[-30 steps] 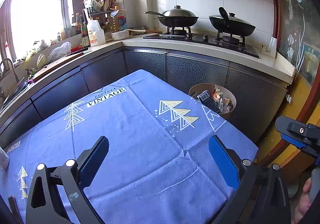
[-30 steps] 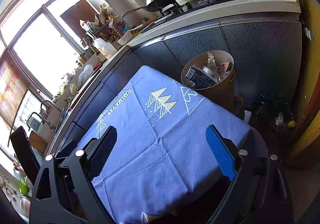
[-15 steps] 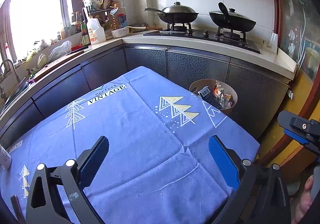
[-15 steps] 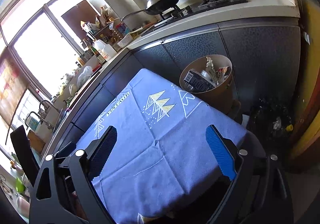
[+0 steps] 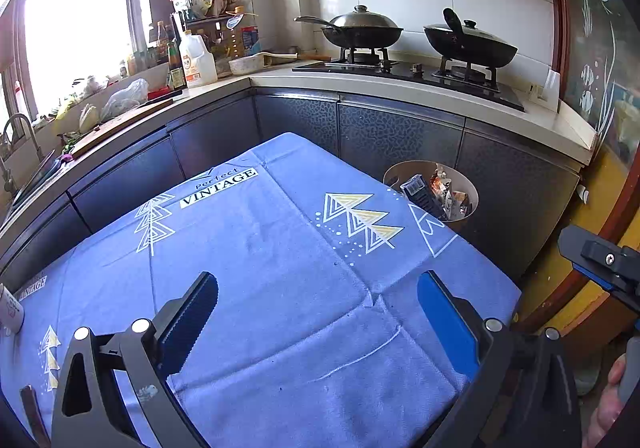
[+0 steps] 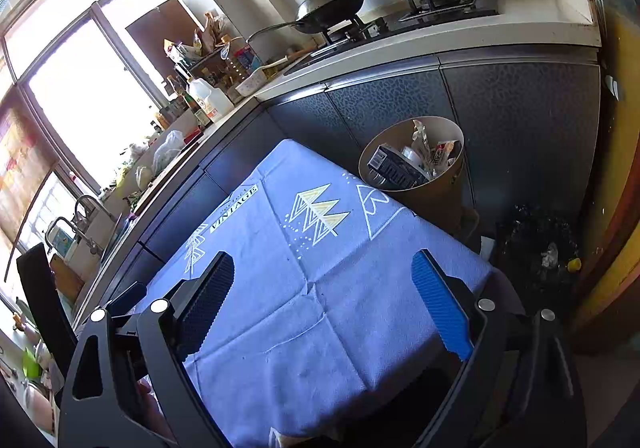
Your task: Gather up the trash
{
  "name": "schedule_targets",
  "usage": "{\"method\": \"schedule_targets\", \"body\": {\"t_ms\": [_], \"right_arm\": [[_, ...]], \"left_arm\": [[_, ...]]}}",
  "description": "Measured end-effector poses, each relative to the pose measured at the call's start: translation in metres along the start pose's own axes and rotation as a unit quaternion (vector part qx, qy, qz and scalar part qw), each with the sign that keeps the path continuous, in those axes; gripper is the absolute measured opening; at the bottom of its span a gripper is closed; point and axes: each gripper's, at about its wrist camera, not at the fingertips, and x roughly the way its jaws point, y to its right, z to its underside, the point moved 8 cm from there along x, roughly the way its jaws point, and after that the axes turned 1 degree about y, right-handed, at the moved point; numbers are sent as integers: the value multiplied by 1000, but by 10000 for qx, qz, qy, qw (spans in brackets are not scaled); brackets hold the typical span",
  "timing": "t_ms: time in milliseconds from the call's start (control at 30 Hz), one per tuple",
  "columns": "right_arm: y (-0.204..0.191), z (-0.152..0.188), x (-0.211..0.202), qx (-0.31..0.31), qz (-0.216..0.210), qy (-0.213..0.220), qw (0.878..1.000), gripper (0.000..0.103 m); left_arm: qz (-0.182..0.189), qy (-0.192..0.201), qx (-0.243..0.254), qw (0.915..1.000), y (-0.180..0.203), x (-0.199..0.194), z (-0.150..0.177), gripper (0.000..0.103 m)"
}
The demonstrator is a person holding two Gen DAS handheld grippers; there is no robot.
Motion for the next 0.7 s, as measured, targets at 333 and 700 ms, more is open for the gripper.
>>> {"method": "schedule_targets", "body": {"t_ms": [333,700], "right_arm": [[0,0,-1,-35,34,39,10000,89],[1,0,-1,-31,35,62,10000,89]], "left_arm": [[74,98,6,9999,1,-4,-1,99],[28,238,29,9997,3,-11,-4,99]]}}
